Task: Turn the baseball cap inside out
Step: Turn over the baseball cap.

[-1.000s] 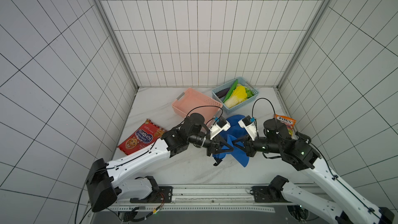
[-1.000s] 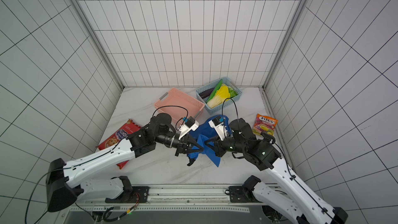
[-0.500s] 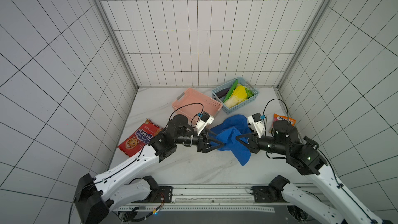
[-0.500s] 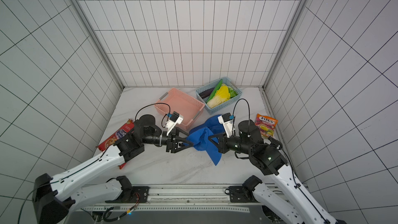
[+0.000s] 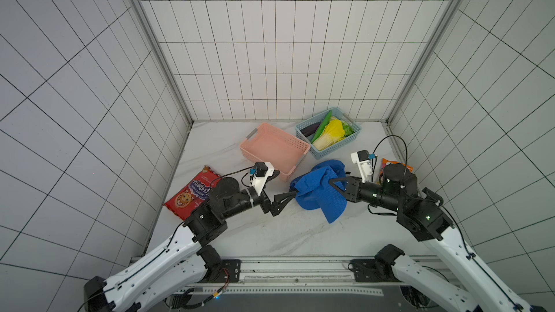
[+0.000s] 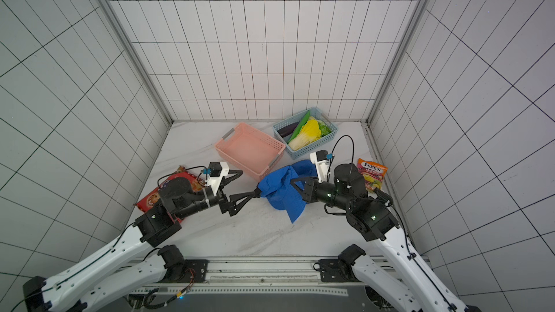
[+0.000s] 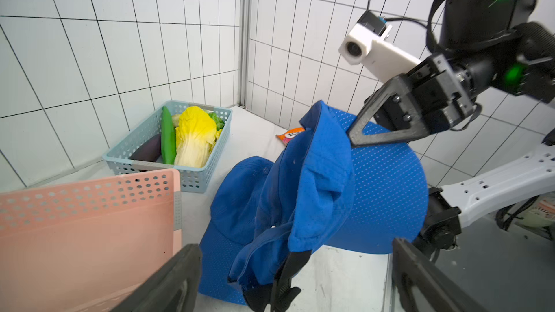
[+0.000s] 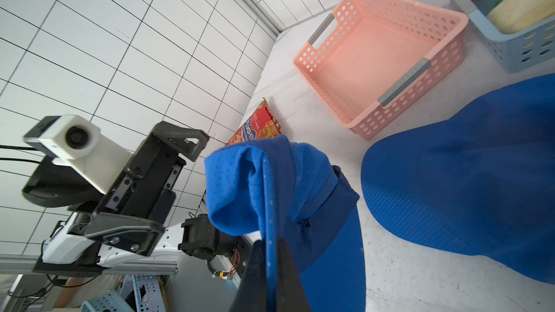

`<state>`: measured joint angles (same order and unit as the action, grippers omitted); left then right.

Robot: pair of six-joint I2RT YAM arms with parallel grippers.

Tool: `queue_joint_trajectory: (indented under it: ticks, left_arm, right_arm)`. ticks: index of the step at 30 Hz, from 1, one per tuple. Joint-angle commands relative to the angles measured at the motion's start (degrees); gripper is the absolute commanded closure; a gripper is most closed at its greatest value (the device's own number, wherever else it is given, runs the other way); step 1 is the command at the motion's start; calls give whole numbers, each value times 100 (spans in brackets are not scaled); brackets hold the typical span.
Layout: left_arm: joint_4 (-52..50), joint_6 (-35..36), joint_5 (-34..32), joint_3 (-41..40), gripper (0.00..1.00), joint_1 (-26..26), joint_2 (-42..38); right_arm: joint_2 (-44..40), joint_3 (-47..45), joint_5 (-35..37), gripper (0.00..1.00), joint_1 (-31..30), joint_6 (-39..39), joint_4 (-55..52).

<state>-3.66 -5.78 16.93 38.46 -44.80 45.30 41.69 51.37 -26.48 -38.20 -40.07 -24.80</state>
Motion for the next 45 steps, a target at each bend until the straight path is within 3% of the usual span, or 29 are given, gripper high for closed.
queue_joint_trajectory:
  ticks: [1,7,10,12,18,21,23,30,34,36,40,42,45]
  left_arm:
    - [123,425,-111,15,2,-55,262]
    - [302,352,374,228,4,-81,908]
    - [340,341,569,304,12,-91,1110]
    - [315,324,782,360,22,-91,1218]
    - [25,105,1552,520,65,-86,1322]
    - [-205,-98,1922,563,96,-91,1216]
    - [-210,-341,2270,542,100,-99,1127]
    - [-77,-1466,3406,719,100,-277,981]
    - [302,-1746,3152,574,100,-391,969]
    - [429,-1821,2727,446,100,-388,920]
    - [290,-1787,1730,376,100,-381,817]
    - [160,-1788,1320,371,100,-381,779]
    - [229,-1939,1084,304,100,-385,740]
  right_arm:
    - [-117,-20,-239,100,68,-249,445]
    - [-105,23,-584,100,84,-278,496]
    - [-47,56,-764,100,99,-241,499]
    - [-3,48,-884,100,106,-199,486]
    - [151,-44,-1044,100,317,30,463]
    - [327,-142,-1194,100,601,172,463]
    - [486,-199,-1252,100,782,272,459]
    - [1157,-701,-1178,99,1111,229,929]
    - [1380,-969,-1370,89,1108,-168,1538]
    - [1348,-1004,-1370,74,1117,-195,1557]
    - [897,-944,-1110,27,1429,-40,892]
    - [513,-924,-897,16,1811,-14,451]
    - [-25,-995,-938,9,2354,-217,163]
